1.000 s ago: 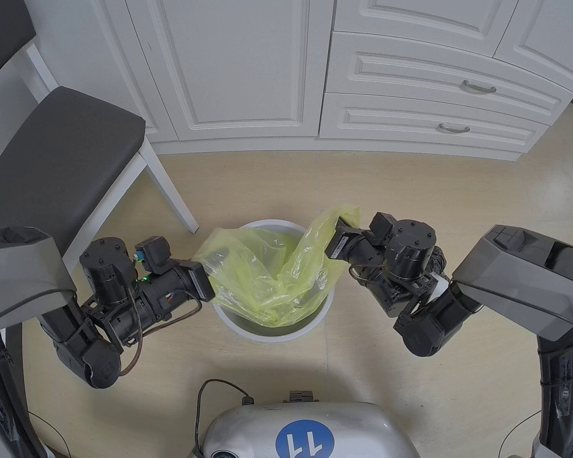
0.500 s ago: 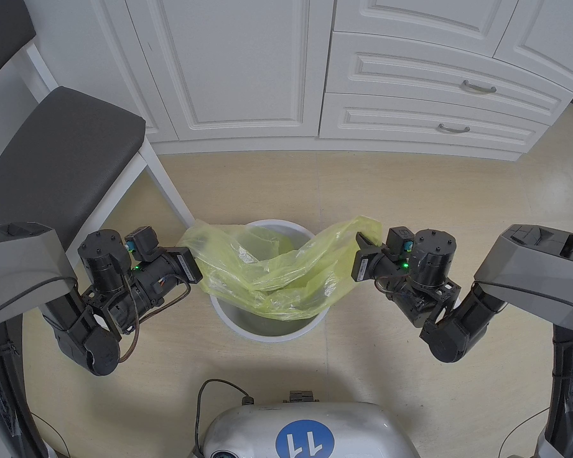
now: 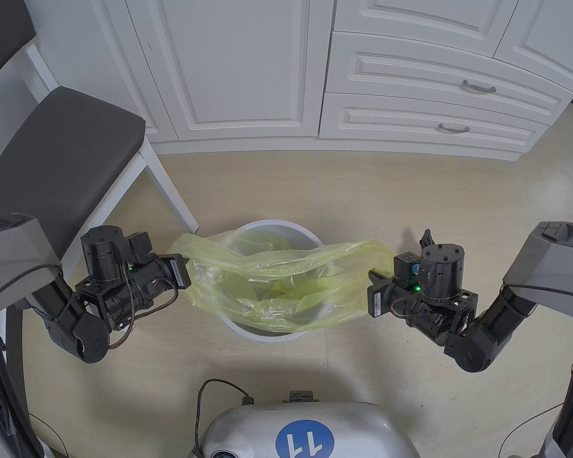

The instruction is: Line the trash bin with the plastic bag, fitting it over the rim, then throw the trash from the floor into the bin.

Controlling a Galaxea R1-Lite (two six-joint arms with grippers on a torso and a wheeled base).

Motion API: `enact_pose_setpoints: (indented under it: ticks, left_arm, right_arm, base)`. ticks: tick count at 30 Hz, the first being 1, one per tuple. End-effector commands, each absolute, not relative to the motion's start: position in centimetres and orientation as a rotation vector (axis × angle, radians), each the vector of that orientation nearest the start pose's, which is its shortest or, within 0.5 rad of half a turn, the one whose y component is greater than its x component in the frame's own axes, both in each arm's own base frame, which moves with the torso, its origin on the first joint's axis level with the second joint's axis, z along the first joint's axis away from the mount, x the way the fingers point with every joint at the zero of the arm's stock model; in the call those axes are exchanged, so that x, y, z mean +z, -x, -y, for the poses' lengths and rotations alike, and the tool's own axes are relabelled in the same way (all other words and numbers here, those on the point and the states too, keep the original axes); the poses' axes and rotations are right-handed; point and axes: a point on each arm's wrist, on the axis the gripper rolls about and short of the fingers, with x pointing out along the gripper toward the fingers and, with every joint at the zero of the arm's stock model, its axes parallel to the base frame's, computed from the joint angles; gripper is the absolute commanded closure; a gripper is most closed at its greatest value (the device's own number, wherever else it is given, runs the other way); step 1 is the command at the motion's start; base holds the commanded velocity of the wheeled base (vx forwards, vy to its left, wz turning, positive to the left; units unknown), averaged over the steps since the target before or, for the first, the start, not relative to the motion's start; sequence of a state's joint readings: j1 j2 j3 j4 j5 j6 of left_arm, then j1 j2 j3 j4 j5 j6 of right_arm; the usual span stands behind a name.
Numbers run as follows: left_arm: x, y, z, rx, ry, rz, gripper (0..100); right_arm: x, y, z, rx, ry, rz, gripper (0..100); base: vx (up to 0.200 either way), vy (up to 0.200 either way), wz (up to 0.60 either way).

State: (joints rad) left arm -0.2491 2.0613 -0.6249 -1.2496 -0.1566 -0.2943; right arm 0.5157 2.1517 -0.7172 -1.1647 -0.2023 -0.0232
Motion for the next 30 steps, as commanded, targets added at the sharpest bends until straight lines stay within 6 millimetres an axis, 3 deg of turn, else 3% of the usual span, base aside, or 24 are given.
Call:
enact_pose_setpoints:
  ticks: [1, 7, 18, 30]
  left_arm:
    - [11.3, -32.0, 7.8, -0.347, 0.275, -0.276, 100]
    - [11.2, -32.3, 6.8, -0.307, 0.276, -0.365, 100]
    - [10.8, -31.6, 3.8, -0.368, 0.28, -0.474, 100]
    - [10.3, -30.5, 3.5, -0.435, 0.288, -0.516, 100]
  right_arm:
    - [6.6, -31.0, -17.3, 0.32, 0.127, -0.262, 100]
    - [5.7, -30.6, -17.8, 0.329, 0.137, -0.281, 100]
    - [4.5, -28.9, -16.1, 0.342, 0.281, -0.346, 100]
    - [4.7, -27.1, -14.8, 0.387, 0.385, -0.372, 100]
  base:
    - [0.0, 0.0, 0.0]
    - [0.0, 0.0, 0.0]
    - [0.0, 0.0, 0.0]
    - [0.0, 0.0, 0.0]
